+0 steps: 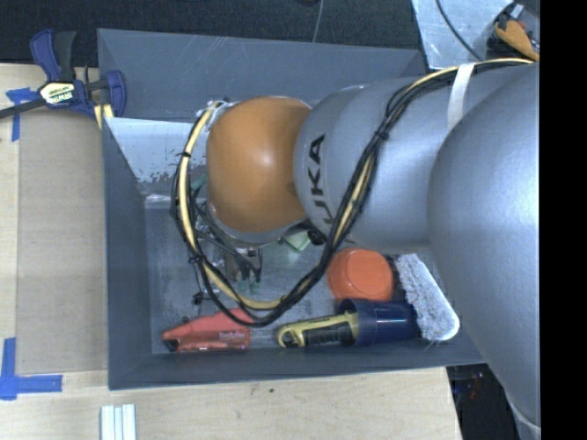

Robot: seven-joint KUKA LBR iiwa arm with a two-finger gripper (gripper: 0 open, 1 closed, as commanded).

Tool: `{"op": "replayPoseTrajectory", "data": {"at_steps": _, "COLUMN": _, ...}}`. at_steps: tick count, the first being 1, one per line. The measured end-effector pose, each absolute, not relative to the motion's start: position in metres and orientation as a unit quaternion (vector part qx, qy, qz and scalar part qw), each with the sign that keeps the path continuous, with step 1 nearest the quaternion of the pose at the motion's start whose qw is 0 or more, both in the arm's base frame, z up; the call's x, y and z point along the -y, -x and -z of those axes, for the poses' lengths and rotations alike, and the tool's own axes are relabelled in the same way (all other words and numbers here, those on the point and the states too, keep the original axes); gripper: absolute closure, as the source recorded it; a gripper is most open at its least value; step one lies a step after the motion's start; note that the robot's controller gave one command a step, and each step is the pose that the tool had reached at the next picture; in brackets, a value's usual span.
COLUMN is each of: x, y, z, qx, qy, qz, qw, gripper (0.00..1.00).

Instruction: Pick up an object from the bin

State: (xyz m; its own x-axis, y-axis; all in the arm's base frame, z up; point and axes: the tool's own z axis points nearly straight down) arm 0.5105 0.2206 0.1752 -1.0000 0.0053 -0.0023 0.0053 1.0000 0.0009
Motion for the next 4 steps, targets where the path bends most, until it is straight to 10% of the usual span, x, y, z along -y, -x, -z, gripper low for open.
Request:
{"op": "replayPoseTrajectory", "data": {"at_steps": 3, "x": -0.198, "y": -0.522, "z": -0.186, "qx": -1.000, "qy": 0.009, "qz": -0.003, "qw": 0.007, "gripper": 0.00}}
{"op": "replayPoseTrajectory", "data": {"at_steps": 4, "x": -0.203, "y": -0.562, "z": -0.195, "qx": -0.985, "qy": 0.171, "qz": -0.002, "qw": 0.012, "gripper": 0.00}}
